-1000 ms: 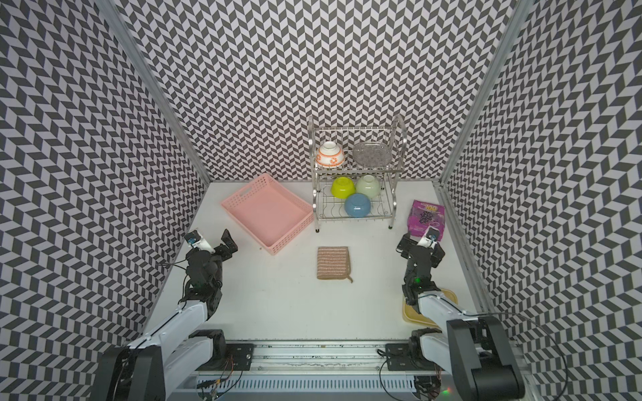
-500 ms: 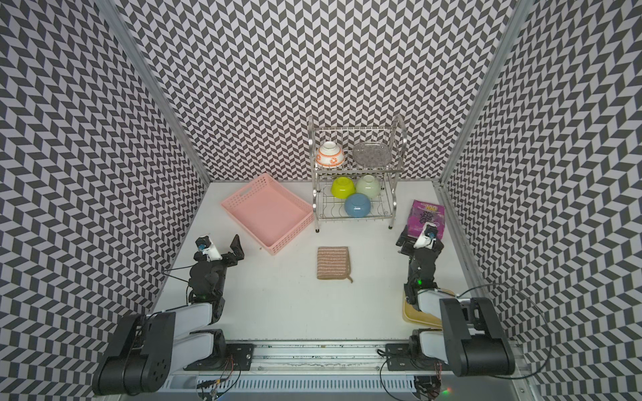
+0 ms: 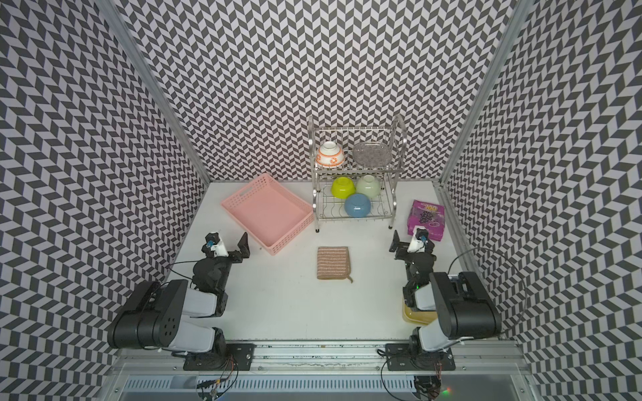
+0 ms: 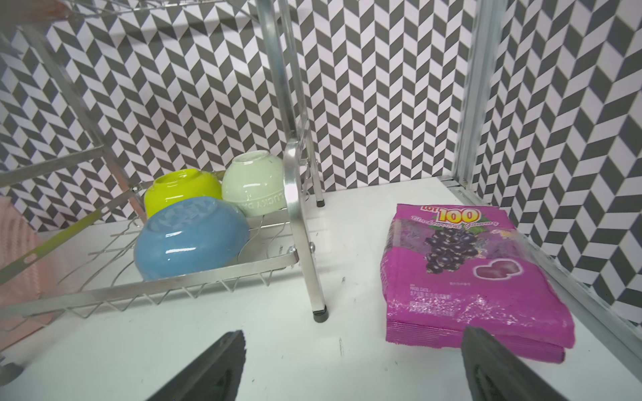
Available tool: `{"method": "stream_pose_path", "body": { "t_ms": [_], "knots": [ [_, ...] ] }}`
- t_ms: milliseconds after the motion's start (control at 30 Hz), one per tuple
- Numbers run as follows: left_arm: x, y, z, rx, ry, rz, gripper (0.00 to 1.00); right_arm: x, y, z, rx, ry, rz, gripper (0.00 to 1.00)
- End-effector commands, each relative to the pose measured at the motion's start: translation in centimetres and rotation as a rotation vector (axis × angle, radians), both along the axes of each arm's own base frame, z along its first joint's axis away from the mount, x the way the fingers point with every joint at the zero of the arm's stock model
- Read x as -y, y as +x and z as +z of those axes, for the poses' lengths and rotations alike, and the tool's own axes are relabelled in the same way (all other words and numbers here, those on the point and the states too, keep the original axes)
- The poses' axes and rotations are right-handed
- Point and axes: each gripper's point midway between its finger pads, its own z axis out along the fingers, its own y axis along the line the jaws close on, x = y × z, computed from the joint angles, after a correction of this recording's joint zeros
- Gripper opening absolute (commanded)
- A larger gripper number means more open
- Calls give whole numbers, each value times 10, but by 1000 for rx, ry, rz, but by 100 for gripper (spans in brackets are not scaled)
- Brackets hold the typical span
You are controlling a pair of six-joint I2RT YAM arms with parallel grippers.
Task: Fold the square dishcloth
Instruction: Reset both arms
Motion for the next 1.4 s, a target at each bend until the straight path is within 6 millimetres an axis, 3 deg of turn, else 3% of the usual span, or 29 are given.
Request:
{"method": "stream_pose_path", "body": {
  "t_ms": [0,100,233,1367],
  "knots": [
    [18,13,6,29,56,-114,100,-10,9,12,33,-29,70,100],
    [23,25,-1,-29,67,-148,100,-13,17,25,64,-38,87,100],
    [13,29,-3,-42,43,-87,100,-13,19,22,46,-43,89,100],
    [7,31,-4,-48,37,-34,100,-14,20,22,47,-48,89,100]
  ]
}}
